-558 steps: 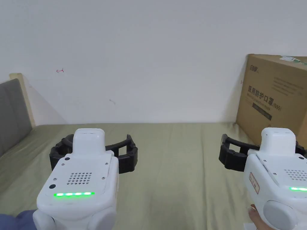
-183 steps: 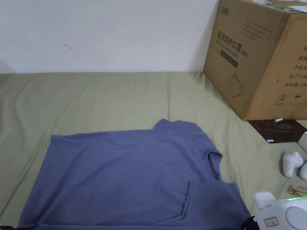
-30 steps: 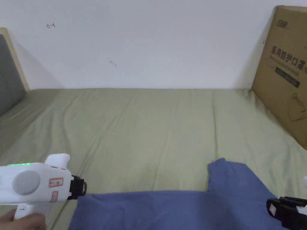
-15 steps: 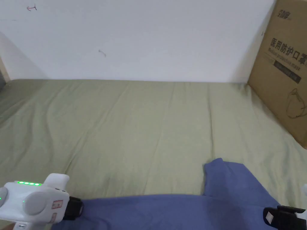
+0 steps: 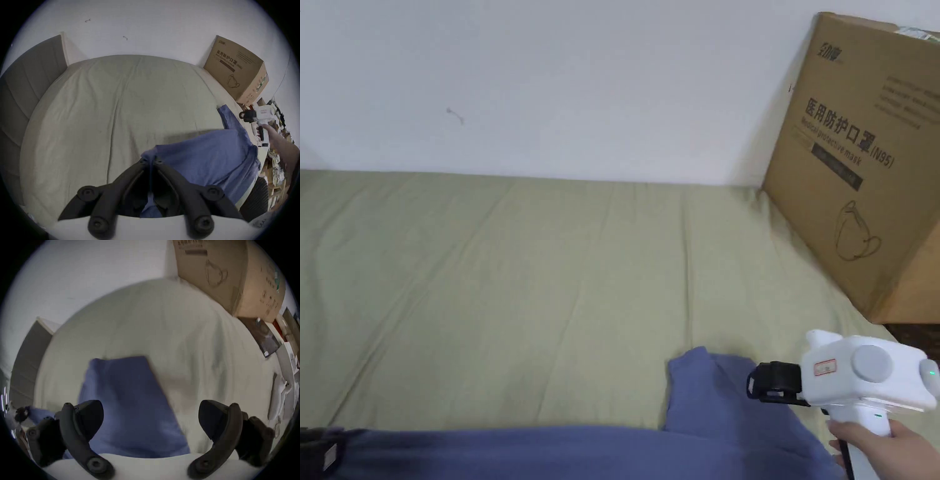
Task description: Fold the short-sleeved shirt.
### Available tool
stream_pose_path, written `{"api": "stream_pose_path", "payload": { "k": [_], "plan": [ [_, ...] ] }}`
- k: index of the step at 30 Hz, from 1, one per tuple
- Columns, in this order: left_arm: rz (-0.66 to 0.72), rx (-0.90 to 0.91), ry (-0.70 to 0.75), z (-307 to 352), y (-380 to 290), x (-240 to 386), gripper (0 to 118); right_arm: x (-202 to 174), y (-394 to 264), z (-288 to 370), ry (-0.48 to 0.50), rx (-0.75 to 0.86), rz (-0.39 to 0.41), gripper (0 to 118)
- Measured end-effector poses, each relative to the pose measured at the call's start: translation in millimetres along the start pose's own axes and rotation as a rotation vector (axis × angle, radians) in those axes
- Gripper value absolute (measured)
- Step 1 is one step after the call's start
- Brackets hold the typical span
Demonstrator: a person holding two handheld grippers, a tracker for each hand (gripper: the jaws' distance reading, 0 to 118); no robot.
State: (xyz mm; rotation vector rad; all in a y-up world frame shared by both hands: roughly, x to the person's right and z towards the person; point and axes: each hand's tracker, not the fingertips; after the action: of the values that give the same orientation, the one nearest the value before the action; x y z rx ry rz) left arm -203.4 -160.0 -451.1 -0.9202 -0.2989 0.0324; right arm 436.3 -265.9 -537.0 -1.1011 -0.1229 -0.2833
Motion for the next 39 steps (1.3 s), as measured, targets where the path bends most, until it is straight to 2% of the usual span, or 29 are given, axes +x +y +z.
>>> {"api": "stream_pose_path", "payload": {
  "k": [3, 6, 8, 9, 10, 11, 12, 13, 14, 16, 19, 23, 26, 30, 34, 37, 39],
  "plan": [
    [0.014, -0.022, -0.007, 0, -1, -1, 3, -8, -2, -5, -0.041, -0.087, 0.066, 114],
    [0.012, -0.039, -0.001, -7, 2, -2, 3, -21, -9, 1, -0.1, -0.088, 0.143, 99],
    [0.014, -0.044, 0.002, -13, 4, -5, 3, -27, -11, 13, -0.06, -0.066, 0.149, 65],
    [0.017, -0.044, 0.004, -14, 4, -4, 3, -30, -11, 19, -0.074, -0.054, 0.171, 37],
    [0.022, -0.046, 0.005, -15, 4, -4, 3, -32, -12, 24, -0.05, -0.043, 0.183, 0],
    [0.029, -0.047, 0.006, -15, 4, -4, 3, -33, -13, 28, 0.004, -0.045, 0.184, 0],
    [0.036, -0.045, 0.006, -18, 4, -7, 3, -34, -16, 33, -0.026, -0.039, 0.186, 0],
    [0.042, -0.044, 0.009, -18, 3, -6, 3, -31, -16, 38, 0.006, -0.027, 0.184, 0],
    [0.048, -0.042, 0.011, -18, 3, -6, 3, -30, -16, 44, 0.061, -0.022, 0.157, 0],
    [0.068, -0.034, 0.006, -18, 1, -9, 3, -25, -21, 65, 0.049, 0.039, 0.113, 0],
    [0.082, -0.025, 0.005, -9, 1, -10, 3, -16, -35, 107, 0.095, 0.118, 0.069, 0],
    [0.071, 0.008, -0.012, 11, 0, -11, 3, -9, -63, 166, 0.098, 0.17, 0.109, 0],
    [0.064, 0.033, -0.057, 31, -5, -15, 3, -6, -94, 204, 0.116, 0.182, 0.103, 0],
    [0.019, 0.006, -0.093, 58, -28, -14, 3, 2, -144, 237, 0.134, 0.162, 0.085, 0],
    [-0.004, -0.048, -0.098, 77, -73, -21, 3, 10, -213, 254, 0.146, 0.068, 0.062, 0],
    [0.02, -0.087, -0.084, 86, -112, -19, 3, 14, -253, 244, 0.127, -0.017, 0.069, 0],
    [0.032, -0.123, -0.095, 79, -136, -19, 4, 13, -276, 228, 0.082, -0.052, 0.078, 0]
  ]
}}
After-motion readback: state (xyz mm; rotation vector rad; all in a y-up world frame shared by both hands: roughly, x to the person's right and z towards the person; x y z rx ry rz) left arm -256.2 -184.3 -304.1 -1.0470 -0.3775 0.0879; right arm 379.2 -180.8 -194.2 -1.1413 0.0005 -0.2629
